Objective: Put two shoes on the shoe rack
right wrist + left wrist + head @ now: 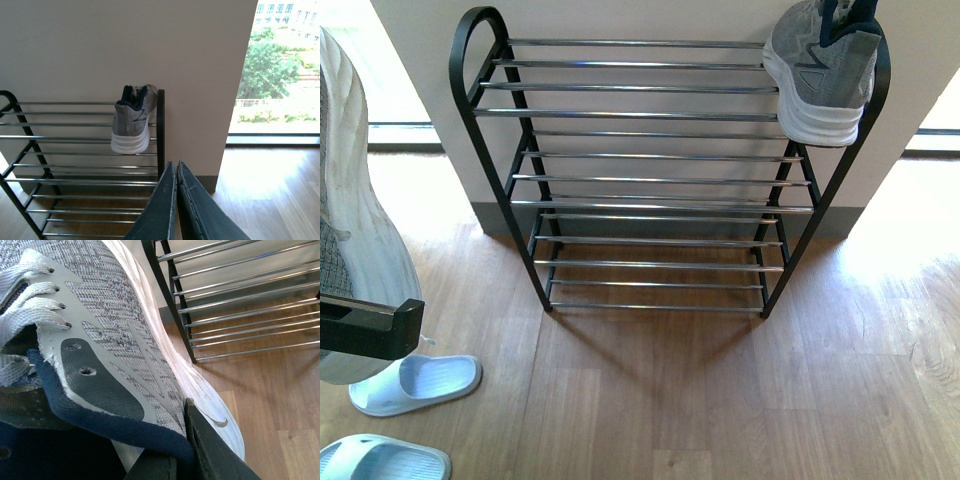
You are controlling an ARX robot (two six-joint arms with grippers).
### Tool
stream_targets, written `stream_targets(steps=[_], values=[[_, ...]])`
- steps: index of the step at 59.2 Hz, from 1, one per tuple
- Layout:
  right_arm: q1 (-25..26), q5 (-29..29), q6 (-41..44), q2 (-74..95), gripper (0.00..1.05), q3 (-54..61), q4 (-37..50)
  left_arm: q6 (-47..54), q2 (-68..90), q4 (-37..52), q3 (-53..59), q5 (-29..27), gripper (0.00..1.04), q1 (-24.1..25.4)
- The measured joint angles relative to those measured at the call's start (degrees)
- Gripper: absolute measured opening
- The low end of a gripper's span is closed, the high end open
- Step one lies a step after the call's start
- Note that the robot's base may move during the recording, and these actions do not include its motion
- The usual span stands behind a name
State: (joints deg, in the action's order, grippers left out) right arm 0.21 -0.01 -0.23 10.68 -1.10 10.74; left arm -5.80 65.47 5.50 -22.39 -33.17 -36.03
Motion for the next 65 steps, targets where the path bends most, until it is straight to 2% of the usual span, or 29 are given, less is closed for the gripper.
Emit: stream_targets(steps=[3,10,44,57,62,65], values=[[0.0,0.0,0.0,-0.5,0.02,0.0,-0.5,0.0,0.0,0.0,0.0,0.0,0.02,0.0],[0.0,0.0,0.0,-8.7,0.02,0.0,-10.0,0.0,0.0,0.0,0.0,0.0,0.02,0.0],[-0.1,0.0,0.0,-10.3,0.02,0.0,-10.6,0.0,0.0,0.0,0.0,0.0,0.02,0.0],[-0.1,0.0,0.1,-10.3,0.42,0.0,-10.6,0.0,0.0,0.0,0.0,0.0,0.02,0.0],[-0.1,0.2,0.1,-10.4,0.63,0.0,-10.6,0.0,0.0,0.0,0.0,-0.3,0.02,0.1],[-0.1,0.2,0.1,-10.4,0.7,0.0,-10.6,0.0,0.0,0.0,0.0,-0.4,0.02,0.2]])
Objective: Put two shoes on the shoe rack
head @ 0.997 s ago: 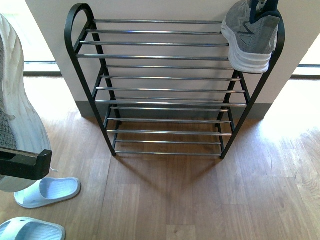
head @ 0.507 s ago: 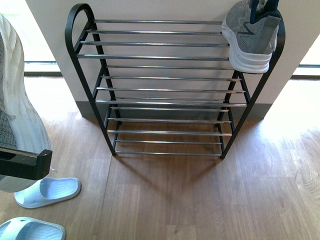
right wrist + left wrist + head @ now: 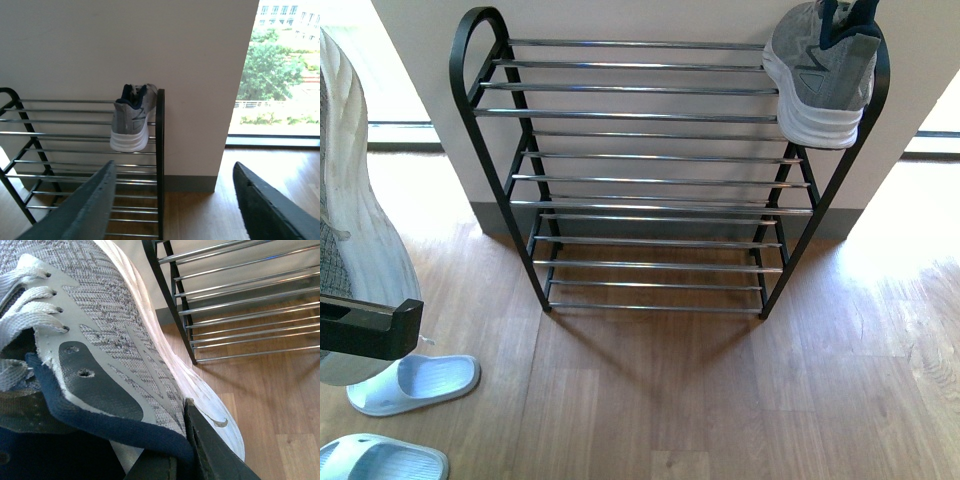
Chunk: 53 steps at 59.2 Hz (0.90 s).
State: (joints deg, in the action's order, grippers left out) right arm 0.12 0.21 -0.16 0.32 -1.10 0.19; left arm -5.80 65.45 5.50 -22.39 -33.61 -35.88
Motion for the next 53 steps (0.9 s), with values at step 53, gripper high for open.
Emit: stream_targets(steps=[53], values=[[-0.1,-0.2,0.0,0.0,0.96,0.0,-0.1,2.0,17.6,5.3,-20.9,13.0,0.02,3.8]])
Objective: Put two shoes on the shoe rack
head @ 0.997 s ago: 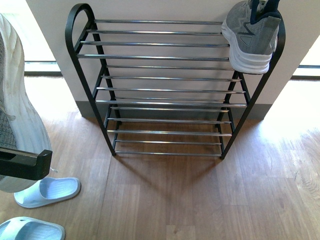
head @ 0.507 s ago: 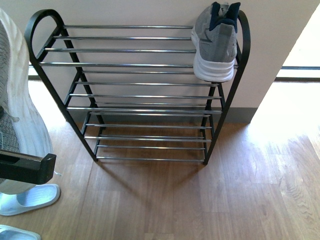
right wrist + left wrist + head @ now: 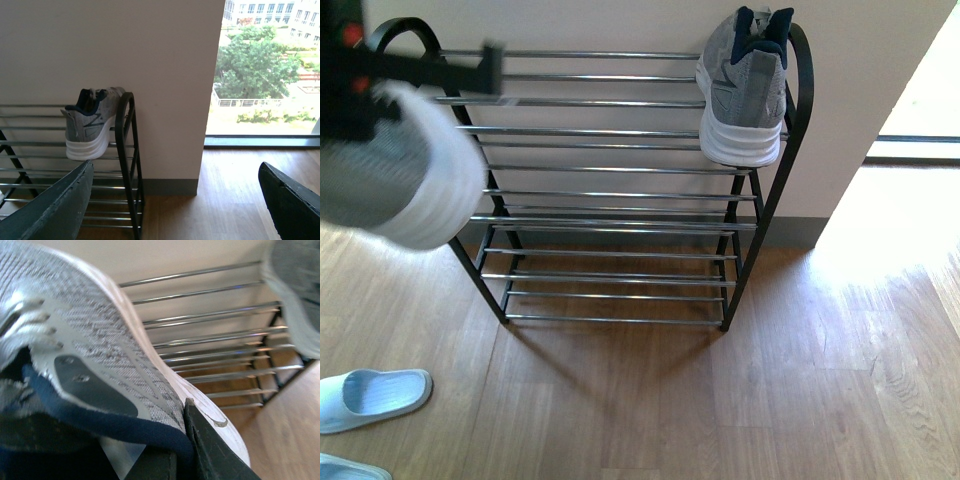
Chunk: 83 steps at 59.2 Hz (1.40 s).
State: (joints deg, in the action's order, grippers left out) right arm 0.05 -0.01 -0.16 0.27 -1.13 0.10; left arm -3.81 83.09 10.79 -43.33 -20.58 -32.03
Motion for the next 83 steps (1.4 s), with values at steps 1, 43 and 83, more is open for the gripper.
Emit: stream_targets(steps=[1,43,83], values=[[0.0,0.0,0.0,0.0,0.96,0.0,0.0,0.9,1.4,-0.9,-1.8,1.7,0.02,0.0],[0.0,0.0,0.0,0.0,0.96,0.0,0.0,24.9,45.2,-28.1,-53.0,25.5,0.02,7.6],[0.0,0.0,0.0,0.0,0.96,0.0,0.0,25.8,57.6,-35.6,-74.6,28.1,0.02,4.3]])
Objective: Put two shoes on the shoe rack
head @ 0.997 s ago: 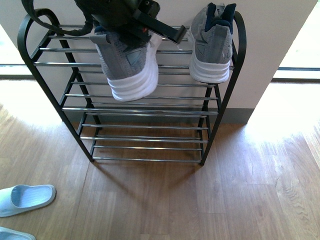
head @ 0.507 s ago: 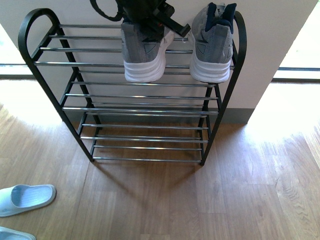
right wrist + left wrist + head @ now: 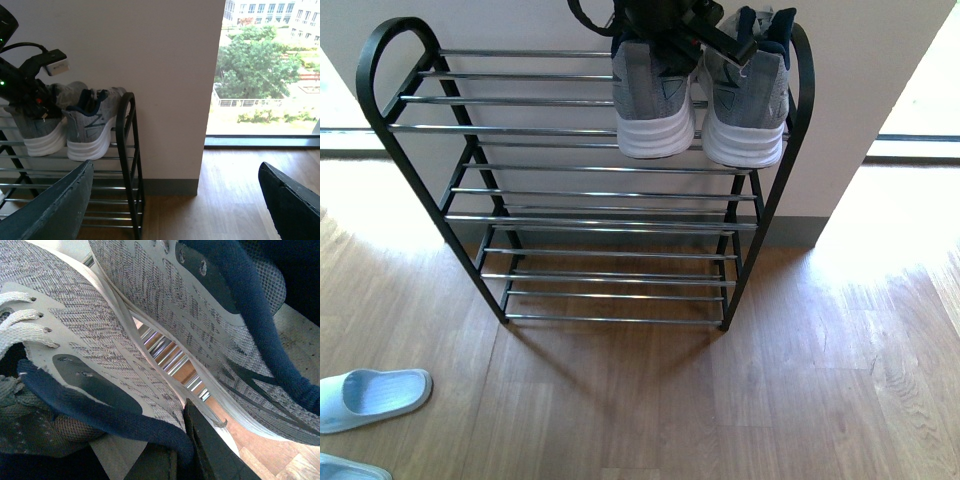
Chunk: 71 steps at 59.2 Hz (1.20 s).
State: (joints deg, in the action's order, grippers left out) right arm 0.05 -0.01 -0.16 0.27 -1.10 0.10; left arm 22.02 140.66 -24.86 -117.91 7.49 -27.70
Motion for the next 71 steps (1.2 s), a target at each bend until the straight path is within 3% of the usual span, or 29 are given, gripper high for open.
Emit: stream_targets(steps=[10,29,42,58,71], values=[[0.0,0.0,0.0,0.0,0.96,0.0,0.0,-0.1,0.1,-0.5,-0.4,-0.6,0.03,0.0],[0.0,0.0,0.0,0.0,0.96,0.0,0.0,-2.5,-3.4,7.1,5.5,-2.0,0.54,-0.5],[0.0,0.0,0.0,0.0,0.96,0.0,0.0,-8.5,-18.8,23.4,23.0,-12.5,0.96,-1.9],[0.0,0.0,0.0,0.0,0.96,0.0,0.0,-13.4,-39.1,38.6,49.1,-29.9,0.95,-3.9],[0.0,0.0,0.0,0.0,0.96,0.0,0.0,-19.4,-57.0,40.9,68.0,-44.5,0.95,-6.2]])
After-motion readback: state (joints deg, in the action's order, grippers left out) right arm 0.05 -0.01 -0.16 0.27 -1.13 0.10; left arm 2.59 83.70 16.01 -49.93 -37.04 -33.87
